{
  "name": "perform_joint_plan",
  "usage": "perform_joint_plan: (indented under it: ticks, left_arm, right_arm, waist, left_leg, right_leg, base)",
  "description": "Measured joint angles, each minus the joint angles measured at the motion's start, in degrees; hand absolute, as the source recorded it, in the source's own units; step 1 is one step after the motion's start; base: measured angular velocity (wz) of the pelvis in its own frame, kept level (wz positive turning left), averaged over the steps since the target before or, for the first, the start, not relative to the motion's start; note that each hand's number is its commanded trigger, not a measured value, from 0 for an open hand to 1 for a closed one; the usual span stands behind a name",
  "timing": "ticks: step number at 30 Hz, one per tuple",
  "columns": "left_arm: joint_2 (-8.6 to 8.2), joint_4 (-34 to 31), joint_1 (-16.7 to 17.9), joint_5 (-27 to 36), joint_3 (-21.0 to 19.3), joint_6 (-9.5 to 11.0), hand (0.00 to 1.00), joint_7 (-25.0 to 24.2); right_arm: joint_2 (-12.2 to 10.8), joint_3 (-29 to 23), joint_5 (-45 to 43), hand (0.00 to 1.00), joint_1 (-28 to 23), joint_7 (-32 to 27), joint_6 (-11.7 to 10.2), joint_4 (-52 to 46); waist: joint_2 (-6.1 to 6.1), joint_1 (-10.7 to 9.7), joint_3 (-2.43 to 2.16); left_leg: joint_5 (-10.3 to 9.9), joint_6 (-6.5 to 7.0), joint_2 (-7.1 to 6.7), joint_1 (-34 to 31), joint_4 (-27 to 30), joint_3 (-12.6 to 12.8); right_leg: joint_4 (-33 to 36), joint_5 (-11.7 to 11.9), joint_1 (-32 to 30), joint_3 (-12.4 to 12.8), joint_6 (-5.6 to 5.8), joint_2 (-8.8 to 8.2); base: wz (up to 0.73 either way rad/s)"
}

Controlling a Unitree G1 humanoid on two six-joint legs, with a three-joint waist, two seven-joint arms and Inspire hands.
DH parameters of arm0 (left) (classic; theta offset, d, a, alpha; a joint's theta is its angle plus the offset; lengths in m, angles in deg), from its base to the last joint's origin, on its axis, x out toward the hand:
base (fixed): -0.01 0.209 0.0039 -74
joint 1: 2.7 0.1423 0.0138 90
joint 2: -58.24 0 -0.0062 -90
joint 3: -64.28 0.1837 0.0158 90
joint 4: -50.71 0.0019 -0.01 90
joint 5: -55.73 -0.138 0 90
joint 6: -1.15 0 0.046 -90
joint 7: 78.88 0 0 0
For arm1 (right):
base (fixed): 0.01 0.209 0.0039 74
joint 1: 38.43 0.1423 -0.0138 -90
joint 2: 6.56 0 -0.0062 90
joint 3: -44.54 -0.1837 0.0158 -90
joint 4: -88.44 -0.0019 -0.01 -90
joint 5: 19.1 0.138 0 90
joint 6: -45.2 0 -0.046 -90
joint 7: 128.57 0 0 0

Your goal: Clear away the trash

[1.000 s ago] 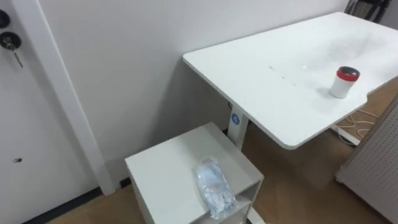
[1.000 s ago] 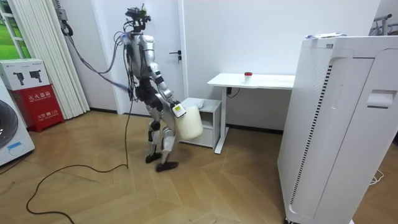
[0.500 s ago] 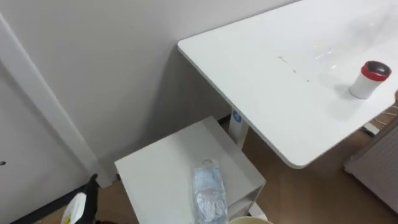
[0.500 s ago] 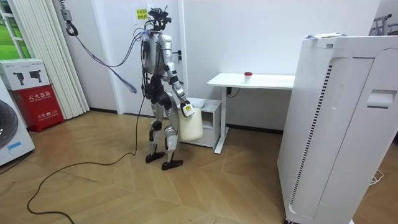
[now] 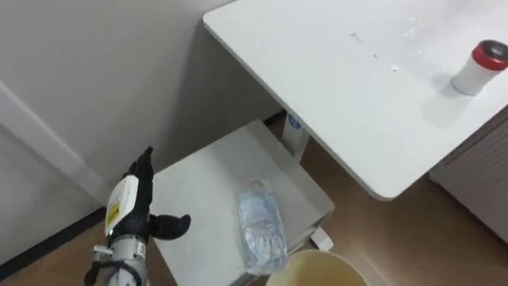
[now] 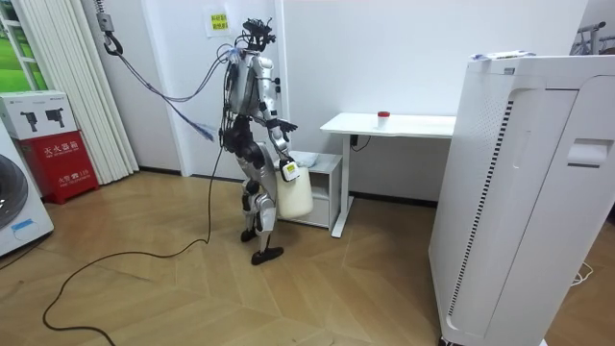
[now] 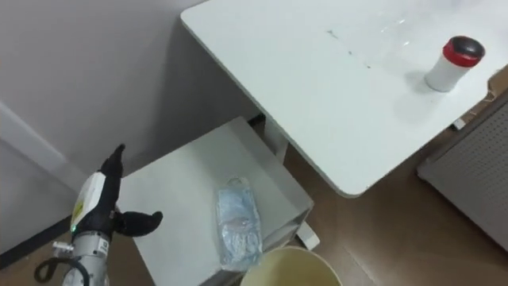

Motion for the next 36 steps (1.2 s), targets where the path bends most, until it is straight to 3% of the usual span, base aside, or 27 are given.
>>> perform_joint_plan:
  ticks: [3, 9, 14, 18, 24, 36]
  left_arm:
    - [-0.67, 3.8, -2.2, 0.1, 0.5, 0.5, 0.00, 0.1]
    - [-0.68, 4.8, -3.8, 1.1, 3.0, 1.6, 0.00, 0.2]
    - [-0.41, 7.9, -4.5, 2.9, 4.7, 2.4, 0.00, 1.2]
    - [-0.38, 8.8, -4.6, 3.6, 6.1, 2.5, 0.00, 1.3]
    - [-0.34, 9.9, -7.4, 3.5, 7.2, 2.6, 0.00, 1.5]
    - [-0.60, 10.0, -7.8, 3.8, 8.3, 2.7, 0.00, 2.2]
  right_arm:
    - [0.4, 2.3, 0.5, 1.00, 0.2, -0.6, 0.0, -0.2]
    - [0.9, 5.2, 4.3, 1.00, 1.4, -1.4, -0.1, -0.2]
    - [0.9, 5.7, 4.8, 1.00, 2.0, -1.7, -1.0, -0.6]
    - [0.9, 5.7, 6.2, 1.00, 2.1, -2.0, -1.4, -1.1]
    - [0.9, 5.7, 6.3, 1.00, 2.9, -3.1, -1.8, -1.6]
    - [0.7, 6.3, 6.2, 1.00, 2.9, -4.8, -1.8, -4.3]
  waist:
    - [1.48, -0.8, 0.16]
    - [1.90, -2.4, 0.42]
    - [1.89, -4.5, 0.43]
    - [1.21, -5.2, 0.70]
    - [0.64, -6.3, 0.98]
    - [0.28, -7.3, 1.14]
  left_leg:
    - [0.0, 0.00, 0.27, 0.2, -0.4, 0.0]
    - [0.0, -0.46, 0.37, -0.3, -0.6, 0.6]
    - [0.5, -0.78, 1.24, -2.6, 0.3, 1.1]
    - [0.5, -0.90, 2.11, -4.0, 1.0, 2.0]
    - [0.5, -0.99, 2.21, -6.7, 1.4, 2.0]
    - [0.5, -0.99, 2.19, -9.4, 1.5, 2.1]
  right_leg:
    - [0.8, 0.0, -0.2, 0.1, -0.24, 0.41]
    - [7.0, -1.5, -4.5, -0.6, -1.46, -0.15]
    - [8.2, -1.3, -7.5, -0.5, -2.06, 0.29]
    - [8.2, -0.9, -9.1, 0.0, -2.39, 0.95]
    - [8.4, -0.8, -11.4, 0.0, -2.51, 1.16]
    - [8.3, -0.8, -14.3, 0.1, -2.50, 1.05]
  base:
    - [-0.14]
    - [-0.13]
    - [-0.08]
    - [-0.10]
    - [0.00]
    - [0.00]
